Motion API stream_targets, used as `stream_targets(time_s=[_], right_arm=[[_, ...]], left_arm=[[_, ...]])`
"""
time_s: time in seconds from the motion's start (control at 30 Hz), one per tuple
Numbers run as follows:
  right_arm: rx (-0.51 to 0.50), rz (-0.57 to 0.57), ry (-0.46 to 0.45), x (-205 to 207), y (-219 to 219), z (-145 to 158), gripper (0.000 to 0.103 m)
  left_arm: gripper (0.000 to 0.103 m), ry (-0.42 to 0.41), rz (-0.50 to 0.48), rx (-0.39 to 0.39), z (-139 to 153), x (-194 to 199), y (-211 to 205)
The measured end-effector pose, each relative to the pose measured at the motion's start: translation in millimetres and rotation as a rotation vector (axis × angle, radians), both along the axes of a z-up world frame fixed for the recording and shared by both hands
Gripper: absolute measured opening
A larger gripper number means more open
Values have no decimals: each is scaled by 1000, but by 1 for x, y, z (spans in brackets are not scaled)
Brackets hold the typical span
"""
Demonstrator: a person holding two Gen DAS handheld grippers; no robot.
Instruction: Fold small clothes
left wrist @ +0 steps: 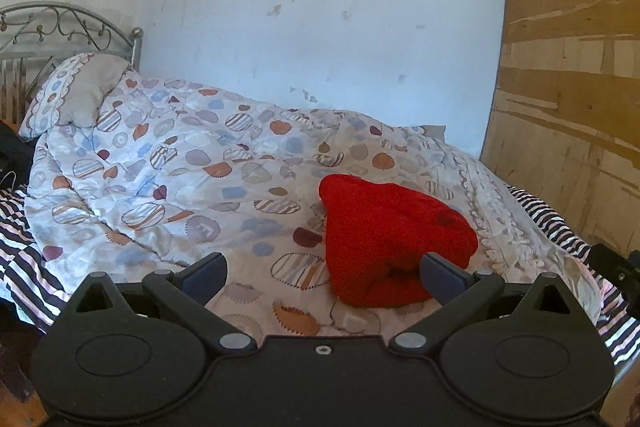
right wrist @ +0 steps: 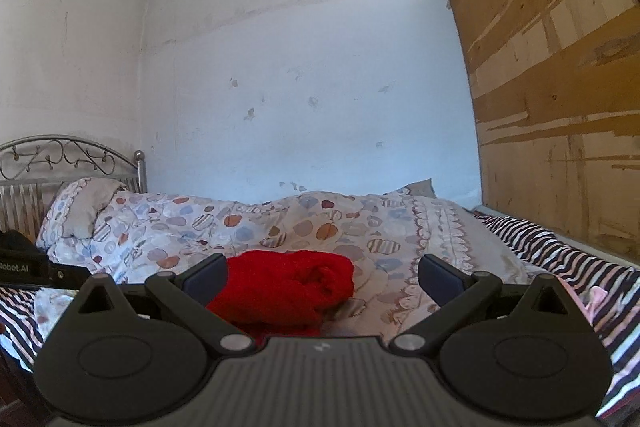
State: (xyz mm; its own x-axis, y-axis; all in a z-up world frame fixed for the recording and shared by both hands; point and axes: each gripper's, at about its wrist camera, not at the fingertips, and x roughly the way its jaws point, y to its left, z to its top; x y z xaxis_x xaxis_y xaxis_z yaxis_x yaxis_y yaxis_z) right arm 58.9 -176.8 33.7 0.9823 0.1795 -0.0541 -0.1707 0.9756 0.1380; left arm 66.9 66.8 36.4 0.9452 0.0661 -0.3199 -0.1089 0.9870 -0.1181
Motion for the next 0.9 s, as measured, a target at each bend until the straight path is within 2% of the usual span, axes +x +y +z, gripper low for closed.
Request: stream_targets(time_s=[0.3, 0.47, 0.9], right_arm=[[-4, -47, -40, -21, 3, -25, 103], [-13, -64, -40, -23, 2, -36, 103], [-13, -53, -8, -19, 1, -44, 103]], left_arm=[[102, -28, 16, -5, -26, -16, -2], [102, -12, 28, -8, -39, -18, -1], [102, 7, 41, -13, -45, -16, 2]])
